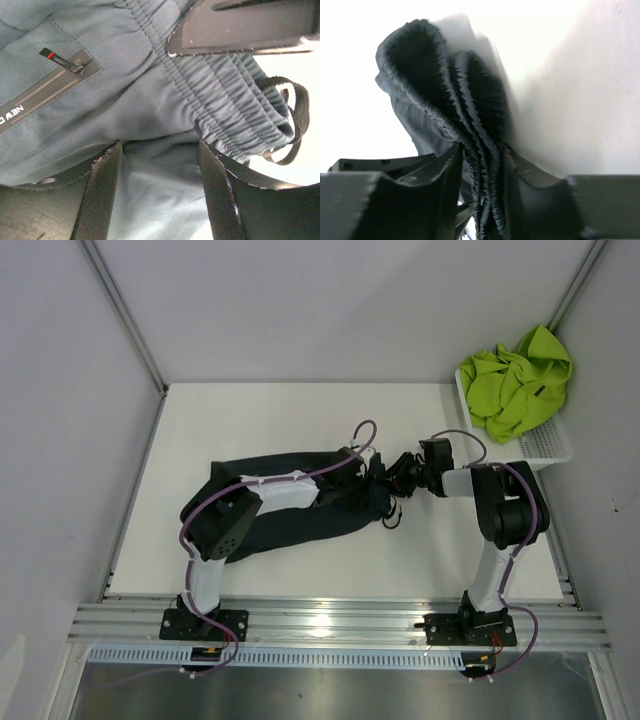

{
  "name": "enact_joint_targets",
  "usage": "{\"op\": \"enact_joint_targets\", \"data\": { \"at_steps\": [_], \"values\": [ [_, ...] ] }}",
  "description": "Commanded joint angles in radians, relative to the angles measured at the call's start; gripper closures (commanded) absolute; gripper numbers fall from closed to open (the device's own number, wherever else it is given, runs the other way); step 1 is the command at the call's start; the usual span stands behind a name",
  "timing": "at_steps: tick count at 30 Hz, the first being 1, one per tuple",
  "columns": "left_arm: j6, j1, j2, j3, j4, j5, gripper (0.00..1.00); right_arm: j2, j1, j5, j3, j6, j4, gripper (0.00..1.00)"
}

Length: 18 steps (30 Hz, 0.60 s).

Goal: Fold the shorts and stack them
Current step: Fold the shorts

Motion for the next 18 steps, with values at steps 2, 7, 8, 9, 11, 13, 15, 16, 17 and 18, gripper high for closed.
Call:
{"op": "enact_joint_targets", "data": {
  "at_steps": [2, 7, 8, 9, 11, 13, 15, 16, 17, 18],
  "values": [
    [0.006, -0.02, 0.018, -0.05, -0.128, 0.059, 0.35, 0.041, 0.001, 0.091, 0.048, -0.084, -0.081, 0.67],
    [0.016, -0.02, 0.019, -0.03, -0.129, 0.068, 0.35, 0.044, 0.024, 0.074, 0.076, -0.129, -0.113, 0.82],
    [0.016, -0.017, 0.018, -0.029, -0.129, 0.079, 0.35, 0.041, 0.021, 0.072, 0.074, -0.132, -0.115, 0.9],
    [0.016, -0.016, 0.012, -0.024, -0.125, 0.089, 0.35, 0.036, 0.021, 0.069, 0.071, -0.14, -0.115, 0.95],
    [0.001, -0.003, -0.008, -0.023, -0.109, 0.137, 0.35, 0.012, 0.012, 0.077, 0.068, -0.155, -0.138, 1.0],
    [-0.025, 0.015, -0.069, -0.041, -0.082, 0.166, 0.33, -0.022, -0.008, 0.088, 0.086, -0.198, -0.199, 1.0],
    [-0.047, 0.029, -0.125, -0.079, -0.05, 0.195, 0.31, -0.048, -0.023, 0.103, 0.115, -0.242, -0.291, 1.0],
    [-0.068, 0.046, -0.181, -0.099, -0.042, 0.214, 0.29, -0.073, -0.034, 0.139, 0.163, -0.296, -0.392, 1.0],
    [-0.079, 0.056, -0.211, -0.125, -0.034, 0.214, 0.28, -0.084, -0.039, 0.158, 0.187, -0.323, -0.443, 1.0],
    [-0.091, 0.067, -0.24, -0.141, -0.017, 0.232, 0.28, -0.096, -0.043, 0.176, 0.21, -0.351, -0.492, 1.0]
  ]
}}
